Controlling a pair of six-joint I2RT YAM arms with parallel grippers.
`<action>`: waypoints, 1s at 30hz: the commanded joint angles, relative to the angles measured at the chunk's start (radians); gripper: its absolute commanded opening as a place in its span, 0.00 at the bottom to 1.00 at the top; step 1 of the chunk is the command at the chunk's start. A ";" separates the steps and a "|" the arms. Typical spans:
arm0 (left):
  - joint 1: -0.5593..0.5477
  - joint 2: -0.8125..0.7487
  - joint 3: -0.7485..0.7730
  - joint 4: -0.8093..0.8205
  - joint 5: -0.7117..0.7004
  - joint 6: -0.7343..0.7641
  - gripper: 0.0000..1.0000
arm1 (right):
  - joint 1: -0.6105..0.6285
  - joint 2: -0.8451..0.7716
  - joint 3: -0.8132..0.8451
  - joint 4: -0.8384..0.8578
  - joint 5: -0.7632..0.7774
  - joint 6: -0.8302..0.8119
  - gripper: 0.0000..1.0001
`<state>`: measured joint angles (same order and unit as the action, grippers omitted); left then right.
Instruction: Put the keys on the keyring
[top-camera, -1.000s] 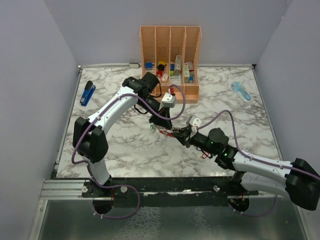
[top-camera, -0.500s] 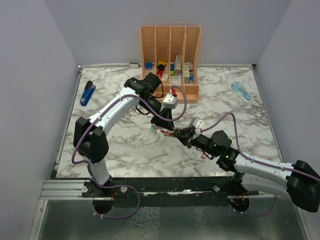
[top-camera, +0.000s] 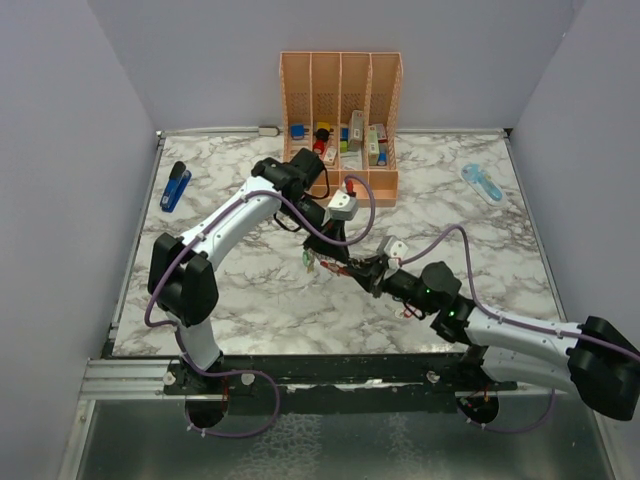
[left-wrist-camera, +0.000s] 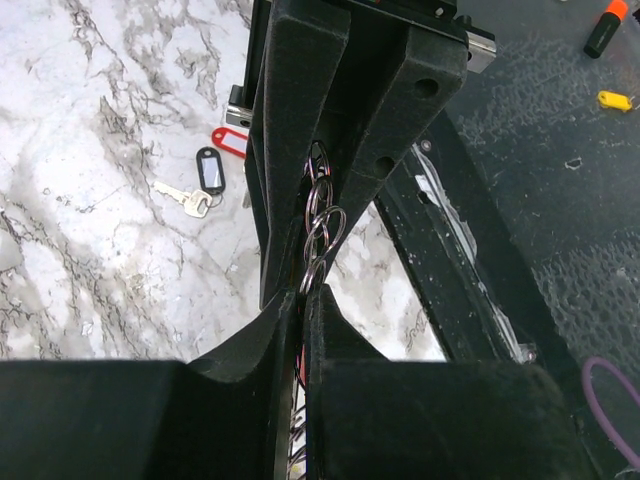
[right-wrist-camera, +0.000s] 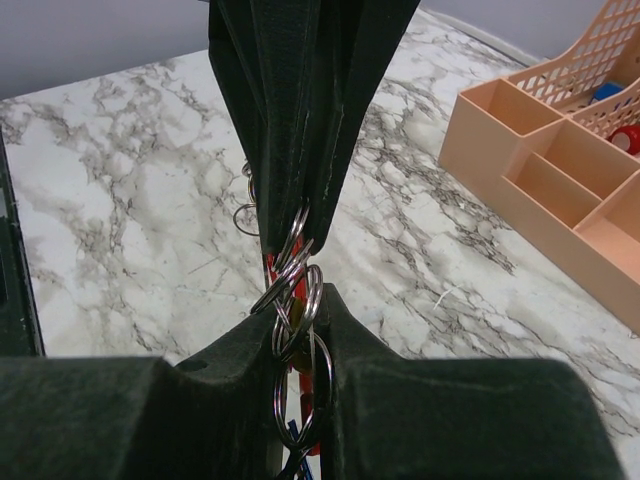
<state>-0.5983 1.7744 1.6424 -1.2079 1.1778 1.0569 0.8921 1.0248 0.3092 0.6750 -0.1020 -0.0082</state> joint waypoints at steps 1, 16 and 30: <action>-0.030 0.002 -0.021 -0.031 0.024 -0.014 0.00 | -0.004 -0.037 0.004 0.083 0.059 0.012 0.02; -0.032 -0.087 -0.025 0.169 -0.330 -0.048 0.00 | -0.004 -0.121 -0.009 -0.045 0.124 0.063 0.47; -0.032 -0.199 -0.097 0.239 -0.431 0.204 0.00 | -0.004 -0.452 -0.096 -0.282 0.318 0.152 0.76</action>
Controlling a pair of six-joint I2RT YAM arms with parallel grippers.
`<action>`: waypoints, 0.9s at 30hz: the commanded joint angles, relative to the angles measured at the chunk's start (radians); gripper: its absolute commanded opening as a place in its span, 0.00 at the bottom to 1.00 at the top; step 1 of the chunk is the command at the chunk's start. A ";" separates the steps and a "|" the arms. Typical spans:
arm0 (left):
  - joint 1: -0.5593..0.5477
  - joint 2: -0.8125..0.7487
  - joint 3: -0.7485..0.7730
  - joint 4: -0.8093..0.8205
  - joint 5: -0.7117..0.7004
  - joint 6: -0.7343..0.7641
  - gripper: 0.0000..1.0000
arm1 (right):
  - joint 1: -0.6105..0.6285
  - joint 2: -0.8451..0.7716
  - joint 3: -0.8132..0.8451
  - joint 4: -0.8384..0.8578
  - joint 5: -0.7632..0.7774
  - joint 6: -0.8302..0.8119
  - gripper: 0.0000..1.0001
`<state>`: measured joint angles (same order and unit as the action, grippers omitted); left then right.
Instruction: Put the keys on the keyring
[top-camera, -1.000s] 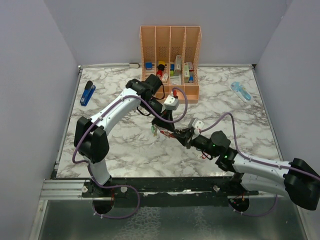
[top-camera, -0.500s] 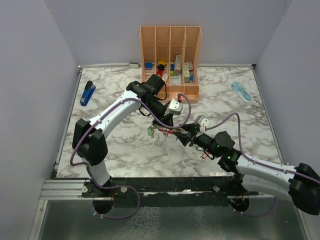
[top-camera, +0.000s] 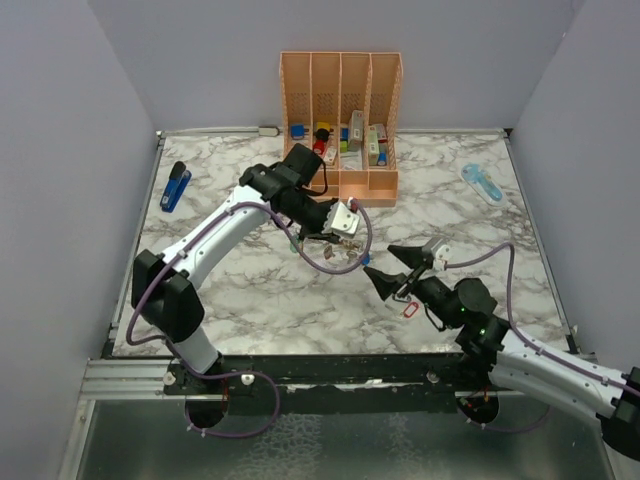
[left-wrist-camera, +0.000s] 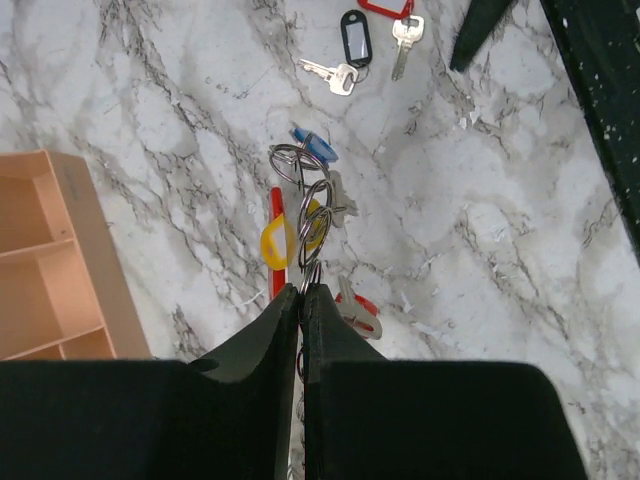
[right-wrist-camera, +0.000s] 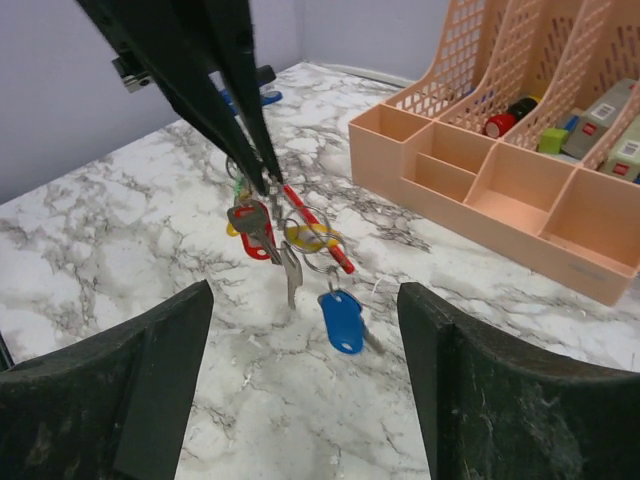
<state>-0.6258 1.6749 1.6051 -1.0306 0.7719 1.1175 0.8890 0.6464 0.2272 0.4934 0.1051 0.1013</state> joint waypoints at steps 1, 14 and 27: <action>-0.004 -0.124 -0.087 0.086 -0.027 0.169 0.00 | -0.001 -0.082 -0.007 -0.122 0.124 0.049 0.76; -0.028 -0.295 -0.364 0.529 -0.109 0.202 0.00 | -0.001 -0.012 0.075 -0.194 0.129 0.006 0.66; -0.055 -0.369 -0.522 0.809 -0.183 0.123 0.00 | -0.001 0.005 0.073 -0.183 0.132 -0.028 0.56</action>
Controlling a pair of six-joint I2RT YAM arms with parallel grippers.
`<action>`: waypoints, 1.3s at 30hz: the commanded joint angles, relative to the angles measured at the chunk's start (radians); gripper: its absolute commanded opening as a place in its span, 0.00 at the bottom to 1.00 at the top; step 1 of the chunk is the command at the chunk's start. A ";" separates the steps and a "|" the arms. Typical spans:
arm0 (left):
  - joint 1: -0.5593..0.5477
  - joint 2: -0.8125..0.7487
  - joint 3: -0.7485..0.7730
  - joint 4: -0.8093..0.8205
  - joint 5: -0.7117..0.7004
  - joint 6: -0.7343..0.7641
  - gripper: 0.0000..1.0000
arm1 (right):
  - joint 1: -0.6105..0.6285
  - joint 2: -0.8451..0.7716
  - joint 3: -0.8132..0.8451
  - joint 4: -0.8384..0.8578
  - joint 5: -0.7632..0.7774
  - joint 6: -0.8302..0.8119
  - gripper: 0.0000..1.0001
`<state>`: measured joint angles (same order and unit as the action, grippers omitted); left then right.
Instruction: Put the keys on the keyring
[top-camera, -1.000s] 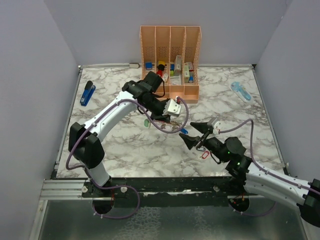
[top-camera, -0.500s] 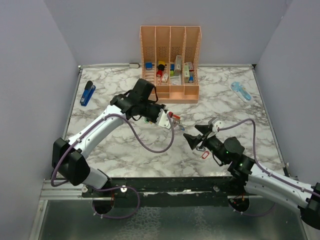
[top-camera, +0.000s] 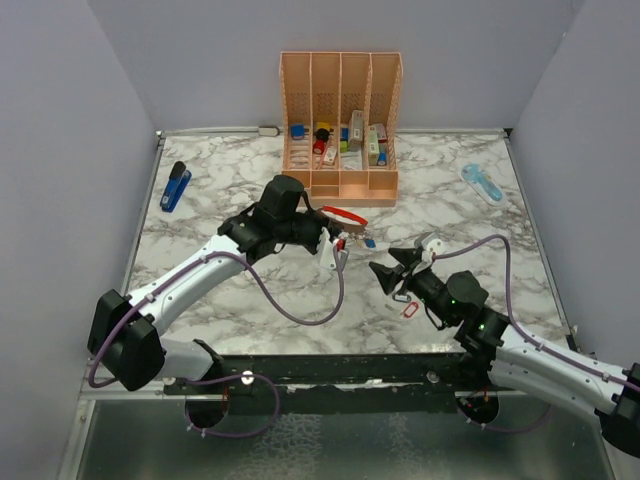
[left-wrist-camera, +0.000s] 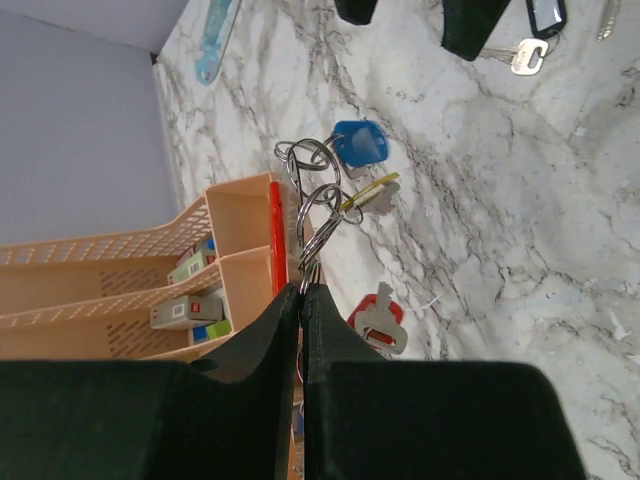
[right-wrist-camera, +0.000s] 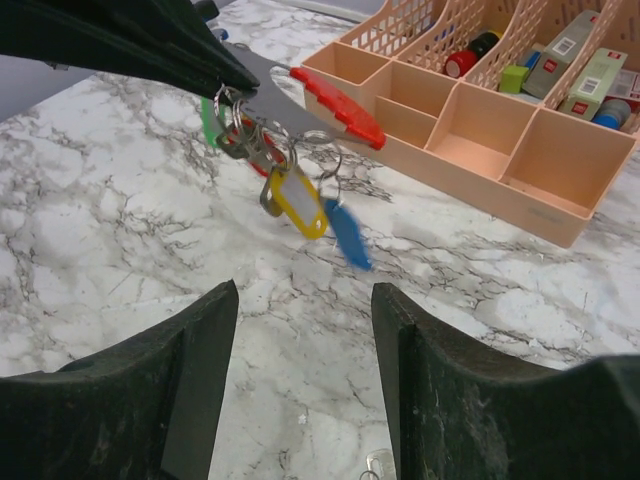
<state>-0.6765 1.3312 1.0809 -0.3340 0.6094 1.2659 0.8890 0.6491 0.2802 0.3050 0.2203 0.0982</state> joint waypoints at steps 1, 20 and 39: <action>-0.005 -0.026 0.002 0.112 -0.015 -0.030 0.00 | -0.001 0.004 0.020 0.008 0.013 -0.028 0.54; 0.001 0.048 0.108 -0.018 0.125 -0.298 0.00 | -0.001 0.032 0.041 0.080 -0.112 -0.029 0.46; 0.034 0.066 0.392 -0.515 0.247 -0.409 0.00 | -0.001 -0.092 0.253 -0.182 -0.228 -0.164 0.66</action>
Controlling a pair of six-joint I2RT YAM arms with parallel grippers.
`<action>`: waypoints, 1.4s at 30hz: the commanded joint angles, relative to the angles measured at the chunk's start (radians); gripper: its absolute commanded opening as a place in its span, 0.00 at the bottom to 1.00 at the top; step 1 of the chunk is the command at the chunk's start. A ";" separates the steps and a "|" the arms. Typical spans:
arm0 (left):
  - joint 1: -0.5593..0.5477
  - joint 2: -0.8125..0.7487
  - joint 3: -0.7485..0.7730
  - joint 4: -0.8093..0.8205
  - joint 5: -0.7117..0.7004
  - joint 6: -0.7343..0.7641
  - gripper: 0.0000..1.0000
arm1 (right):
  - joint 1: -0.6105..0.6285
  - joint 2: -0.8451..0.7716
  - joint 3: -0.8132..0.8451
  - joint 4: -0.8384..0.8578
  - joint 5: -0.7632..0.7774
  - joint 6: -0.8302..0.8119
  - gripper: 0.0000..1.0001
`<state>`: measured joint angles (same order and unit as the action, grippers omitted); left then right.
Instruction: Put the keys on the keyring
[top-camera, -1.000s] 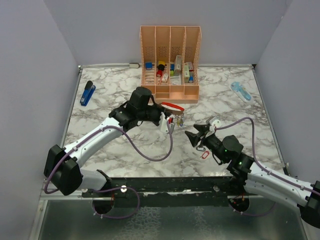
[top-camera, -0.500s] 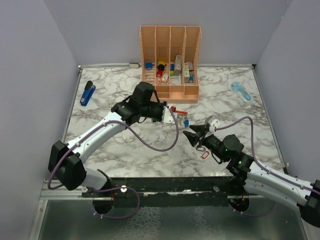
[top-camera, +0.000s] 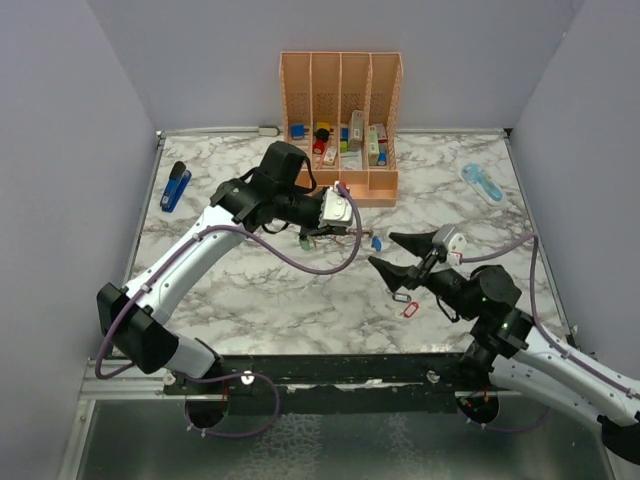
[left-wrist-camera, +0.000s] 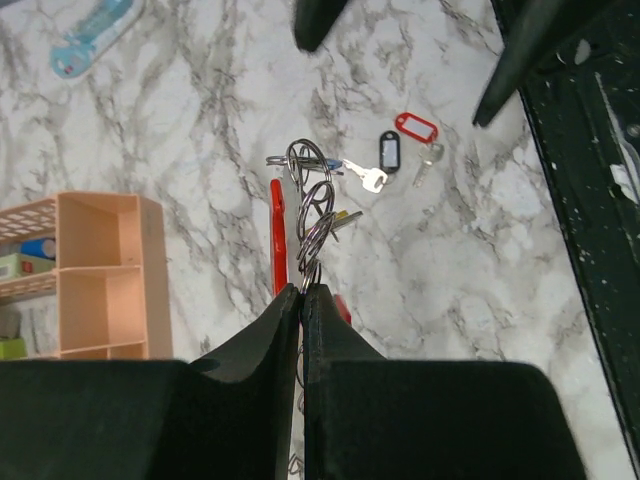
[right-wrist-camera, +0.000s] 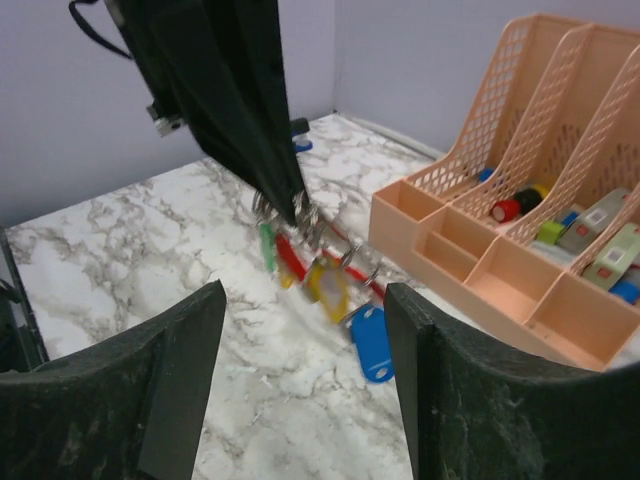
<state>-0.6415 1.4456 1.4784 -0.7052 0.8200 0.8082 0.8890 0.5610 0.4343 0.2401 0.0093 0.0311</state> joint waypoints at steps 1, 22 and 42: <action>-0.001 -0.058 -0.008 -0.171 0.034 0.075 0.00 | -0.002 0.005 0.127 -0.144 -0.013 -0.113 0.69; -0.067 0.082 0.184 -0.421 0.074 0.130 0.00 | -0.001 0.152 0.098 -0.024 -0.160 -0.091 0.87; -0.102 0.138 0.278 -0.496 0.095 0.121 0.00 | -0.002 0.240 0.028 0.156 -0.157 -0.120 0.61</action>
<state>-0.7284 1.5776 1.7245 -1.1545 0.8558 0.9161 0.8890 0.8230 0.4847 0.3180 -0.1535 -0.0818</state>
